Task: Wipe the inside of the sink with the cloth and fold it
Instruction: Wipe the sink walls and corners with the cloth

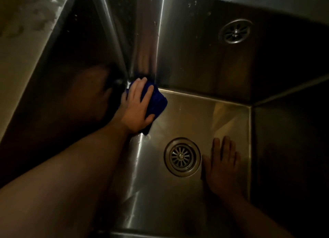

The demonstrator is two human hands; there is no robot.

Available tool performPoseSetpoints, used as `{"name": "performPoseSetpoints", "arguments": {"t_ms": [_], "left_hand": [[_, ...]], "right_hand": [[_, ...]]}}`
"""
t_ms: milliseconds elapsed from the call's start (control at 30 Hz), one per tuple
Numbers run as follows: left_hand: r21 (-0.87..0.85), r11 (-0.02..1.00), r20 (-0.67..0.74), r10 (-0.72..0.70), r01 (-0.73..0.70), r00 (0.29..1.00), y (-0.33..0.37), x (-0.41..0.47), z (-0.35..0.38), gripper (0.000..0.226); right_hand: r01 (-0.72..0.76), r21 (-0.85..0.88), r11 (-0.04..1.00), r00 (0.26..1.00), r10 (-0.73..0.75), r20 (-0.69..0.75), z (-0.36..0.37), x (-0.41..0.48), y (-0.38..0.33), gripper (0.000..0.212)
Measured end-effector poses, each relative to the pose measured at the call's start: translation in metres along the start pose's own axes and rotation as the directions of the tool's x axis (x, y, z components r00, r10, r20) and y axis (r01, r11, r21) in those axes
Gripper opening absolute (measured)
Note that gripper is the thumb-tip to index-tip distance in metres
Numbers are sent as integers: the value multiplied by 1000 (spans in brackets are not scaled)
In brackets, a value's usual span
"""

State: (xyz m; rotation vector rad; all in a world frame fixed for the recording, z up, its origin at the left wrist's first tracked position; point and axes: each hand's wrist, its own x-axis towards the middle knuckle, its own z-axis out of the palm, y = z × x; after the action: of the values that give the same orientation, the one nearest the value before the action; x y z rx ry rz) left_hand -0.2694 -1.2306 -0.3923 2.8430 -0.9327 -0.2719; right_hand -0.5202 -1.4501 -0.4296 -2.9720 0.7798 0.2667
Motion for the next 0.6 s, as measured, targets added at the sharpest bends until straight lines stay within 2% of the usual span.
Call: {"name": "performPoseSetpoints", "arguments": {"t_ms": [100, 200, 367, 500, 600], "left_hand": [[17, 988, 27, -154, 153, 988, 10, -5, 8, 85], [-38, 977, 59, -206, 208, 977, 11, -7, 15, 75], [-43, 984, 5, -172, 172, 985, 4, -4, 22, 74], [-54, 993, 8, -108, 108, 994, 0, -7, 20, 75], [-53, 998, 27, -41, 43, 999, -4, -6, 14, 74]], "right_hand": [[-18, 18, 1000, 999, 19, -27, -2, -1, -4, 67], [-16, 31, 999, 999, 18, -51, -2, -1, -2, 67], [8, 44, 999, 999, -6, -52, 2, 0, 3, 68], [148, -65, 987, 986, -152, -64, 2, 4, 34, 65], [160, -83, 984, 984, -166, -71, 4, 4, 46, 64]]}}
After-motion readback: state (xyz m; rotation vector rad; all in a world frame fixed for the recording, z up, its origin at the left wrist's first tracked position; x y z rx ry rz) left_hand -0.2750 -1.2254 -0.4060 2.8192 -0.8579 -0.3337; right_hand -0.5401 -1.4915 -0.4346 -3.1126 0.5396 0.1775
